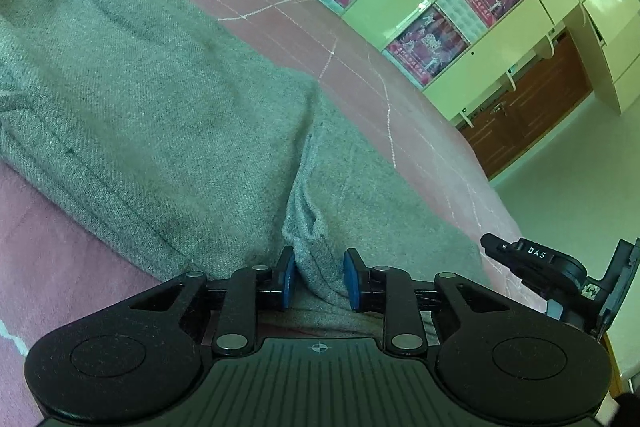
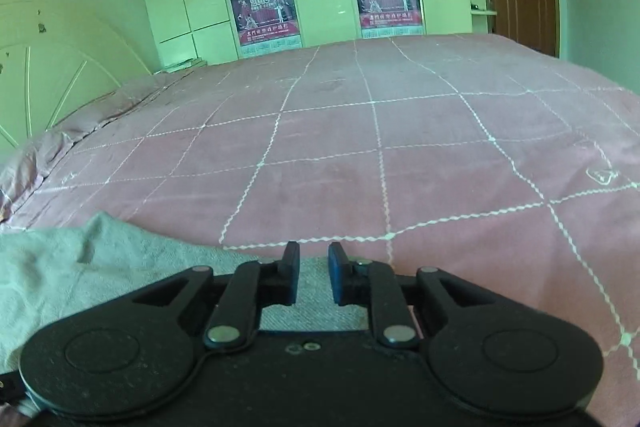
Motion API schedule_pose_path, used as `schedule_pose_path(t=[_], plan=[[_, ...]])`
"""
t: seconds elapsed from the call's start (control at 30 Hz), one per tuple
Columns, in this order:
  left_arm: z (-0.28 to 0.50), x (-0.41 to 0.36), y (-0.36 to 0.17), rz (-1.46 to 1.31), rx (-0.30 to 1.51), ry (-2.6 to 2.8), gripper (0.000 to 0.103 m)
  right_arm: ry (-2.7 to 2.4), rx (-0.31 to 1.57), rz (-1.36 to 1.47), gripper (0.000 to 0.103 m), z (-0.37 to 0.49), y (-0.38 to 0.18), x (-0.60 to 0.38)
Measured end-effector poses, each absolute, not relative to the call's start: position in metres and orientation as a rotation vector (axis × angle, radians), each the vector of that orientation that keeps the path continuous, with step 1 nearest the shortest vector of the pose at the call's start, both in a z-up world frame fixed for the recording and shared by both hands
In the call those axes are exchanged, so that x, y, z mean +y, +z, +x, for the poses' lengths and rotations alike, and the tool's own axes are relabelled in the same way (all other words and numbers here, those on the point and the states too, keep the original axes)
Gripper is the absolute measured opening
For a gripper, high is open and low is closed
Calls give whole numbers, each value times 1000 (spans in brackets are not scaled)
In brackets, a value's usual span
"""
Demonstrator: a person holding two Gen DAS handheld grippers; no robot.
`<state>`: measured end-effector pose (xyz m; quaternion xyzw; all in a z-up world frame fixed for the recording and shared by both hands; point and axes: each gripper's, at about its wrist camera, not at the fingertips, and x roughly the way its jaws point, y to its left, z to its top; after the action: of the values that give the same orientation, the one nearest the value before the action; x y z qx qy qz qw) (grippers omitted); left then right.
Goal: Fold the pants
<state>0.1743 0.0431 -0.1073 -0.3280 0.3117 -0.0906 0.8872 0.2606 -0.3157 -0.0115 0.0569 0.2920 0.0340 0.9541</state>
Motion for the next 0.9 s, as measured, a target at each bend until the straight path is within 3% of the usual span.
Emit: schedule_pose_path(t=[0.07,0.23,0.3,0.47,0.6,0.7,0.8,0.9], plan=[[174,42,-108,-679,649,-192,27,61,691,109,10,273,-32,-318],[176,40,-110,-704,659,-188,27,60,585,149,11,251,-16,-317],[176,39,-112,-705,657,-187,27,57,689,112,12,257,-33,-315],[177,41,-114,-720,666,-194,27,64,565,173,14,215,-13,-321],[177,41,-116,-714,663,-188,27,76,624,103,12,199,-27,-318],[176,43,-117,-716,663,-196,27,100,513,177,19,166,-3,-323],[177,42,-118,-714,665,-192,27,121,670,156,20,160,-33,-323],[178,42,-111,-689,689,-215,29,105,614,228,21,143,-22,-333]])
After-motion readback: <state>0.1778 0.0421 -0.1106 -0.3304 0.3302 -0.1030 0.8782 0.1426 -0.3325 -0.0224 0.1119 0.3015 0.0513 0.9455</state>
